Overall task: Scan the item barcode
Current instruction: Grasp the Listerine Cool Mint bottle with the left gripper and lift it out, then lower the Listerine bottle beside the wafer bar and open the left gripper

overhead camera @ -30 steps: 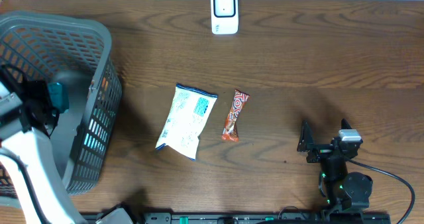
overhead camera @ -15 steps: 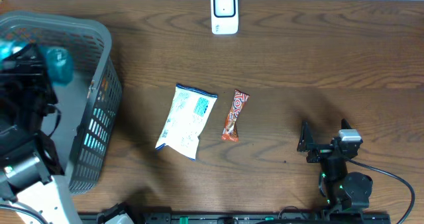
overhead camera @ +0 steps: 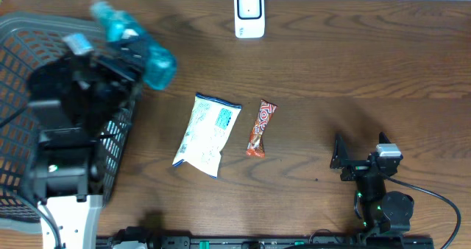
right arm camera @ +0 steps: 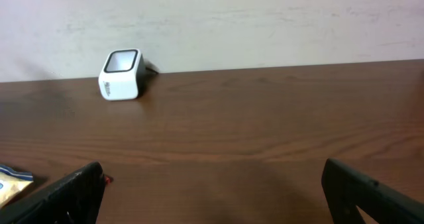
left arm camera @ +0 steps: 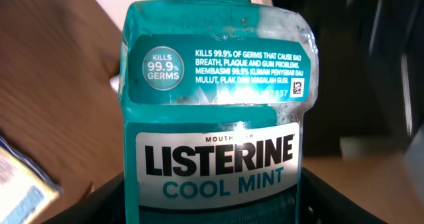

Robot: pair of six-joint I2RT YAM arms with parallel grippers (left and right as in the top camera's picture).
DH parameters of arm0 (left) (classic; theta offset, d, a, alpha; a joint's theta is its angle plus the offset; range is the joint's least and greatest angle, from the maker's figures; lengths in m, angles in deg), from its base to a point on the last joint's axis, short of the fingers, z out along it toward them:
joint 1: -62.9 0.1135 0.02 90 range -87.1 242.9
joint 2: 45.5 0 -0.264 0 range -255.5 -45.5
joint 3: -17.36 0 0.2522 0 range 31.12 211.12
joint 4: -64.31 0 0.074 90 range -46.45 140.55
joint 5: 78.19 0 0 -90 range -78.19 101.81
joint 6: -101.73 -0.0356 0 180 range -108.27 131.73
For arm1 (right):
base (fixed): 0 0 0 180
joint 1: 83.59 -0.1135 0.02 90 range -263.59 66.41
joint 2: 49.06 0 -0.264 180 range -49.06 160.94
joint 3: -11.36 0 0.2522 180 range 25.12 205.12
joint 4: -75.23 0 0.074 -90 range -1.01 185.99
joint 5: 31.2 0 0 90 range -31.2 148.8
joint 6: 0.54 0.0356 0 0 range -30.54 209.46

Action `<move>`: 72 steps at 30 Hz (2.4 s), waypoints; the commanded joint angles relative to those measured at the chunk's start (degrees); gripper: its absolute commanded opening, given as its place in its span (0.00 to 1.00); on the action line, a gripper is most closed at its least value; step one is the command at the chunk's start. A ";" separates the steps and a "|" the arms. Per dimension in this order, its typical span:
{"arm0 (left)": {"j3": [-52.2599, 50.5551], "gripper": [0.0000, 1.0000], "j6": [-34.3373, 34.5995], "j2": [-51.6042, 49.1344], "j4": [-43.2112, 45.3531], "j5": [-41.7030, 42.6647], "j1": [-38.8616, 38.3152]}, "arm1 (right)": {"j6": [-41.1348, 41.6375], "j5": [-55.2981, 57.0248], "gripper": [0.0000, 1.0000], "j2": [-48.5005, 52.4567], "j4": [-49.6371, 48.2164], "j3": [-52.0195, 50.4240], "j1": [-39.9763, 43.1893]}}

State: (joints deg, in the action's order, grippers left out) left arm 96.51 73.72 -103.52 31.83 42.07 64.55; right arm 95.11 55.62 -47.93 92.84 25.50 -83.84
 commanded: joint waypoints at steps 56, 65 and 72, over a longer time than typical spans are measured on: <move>0.74 0.55 -31.28 -51.45 14.95 -11.91 -44.41 | 0.07 0.07 0.99 0.02 0.26 -0.07 -0.33; 0.74 0.54 -31.30 -53.09 9.20 -19.26 -42.75 | 0.07 0.07 0.99 0.02 0.26 -0.07 -0.33; 0.74 0.54 -31.30 -53.09 0.96 -20.90 -36.70 | 0.07 0.07 0.99 0.02 0.26 -0.07 -0.33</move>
State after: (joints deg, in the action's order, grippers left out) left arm 97.45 42.91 -156.43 35.75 24.41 24.31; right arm 95.09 55.62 -47.93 92.84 25.50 -83.84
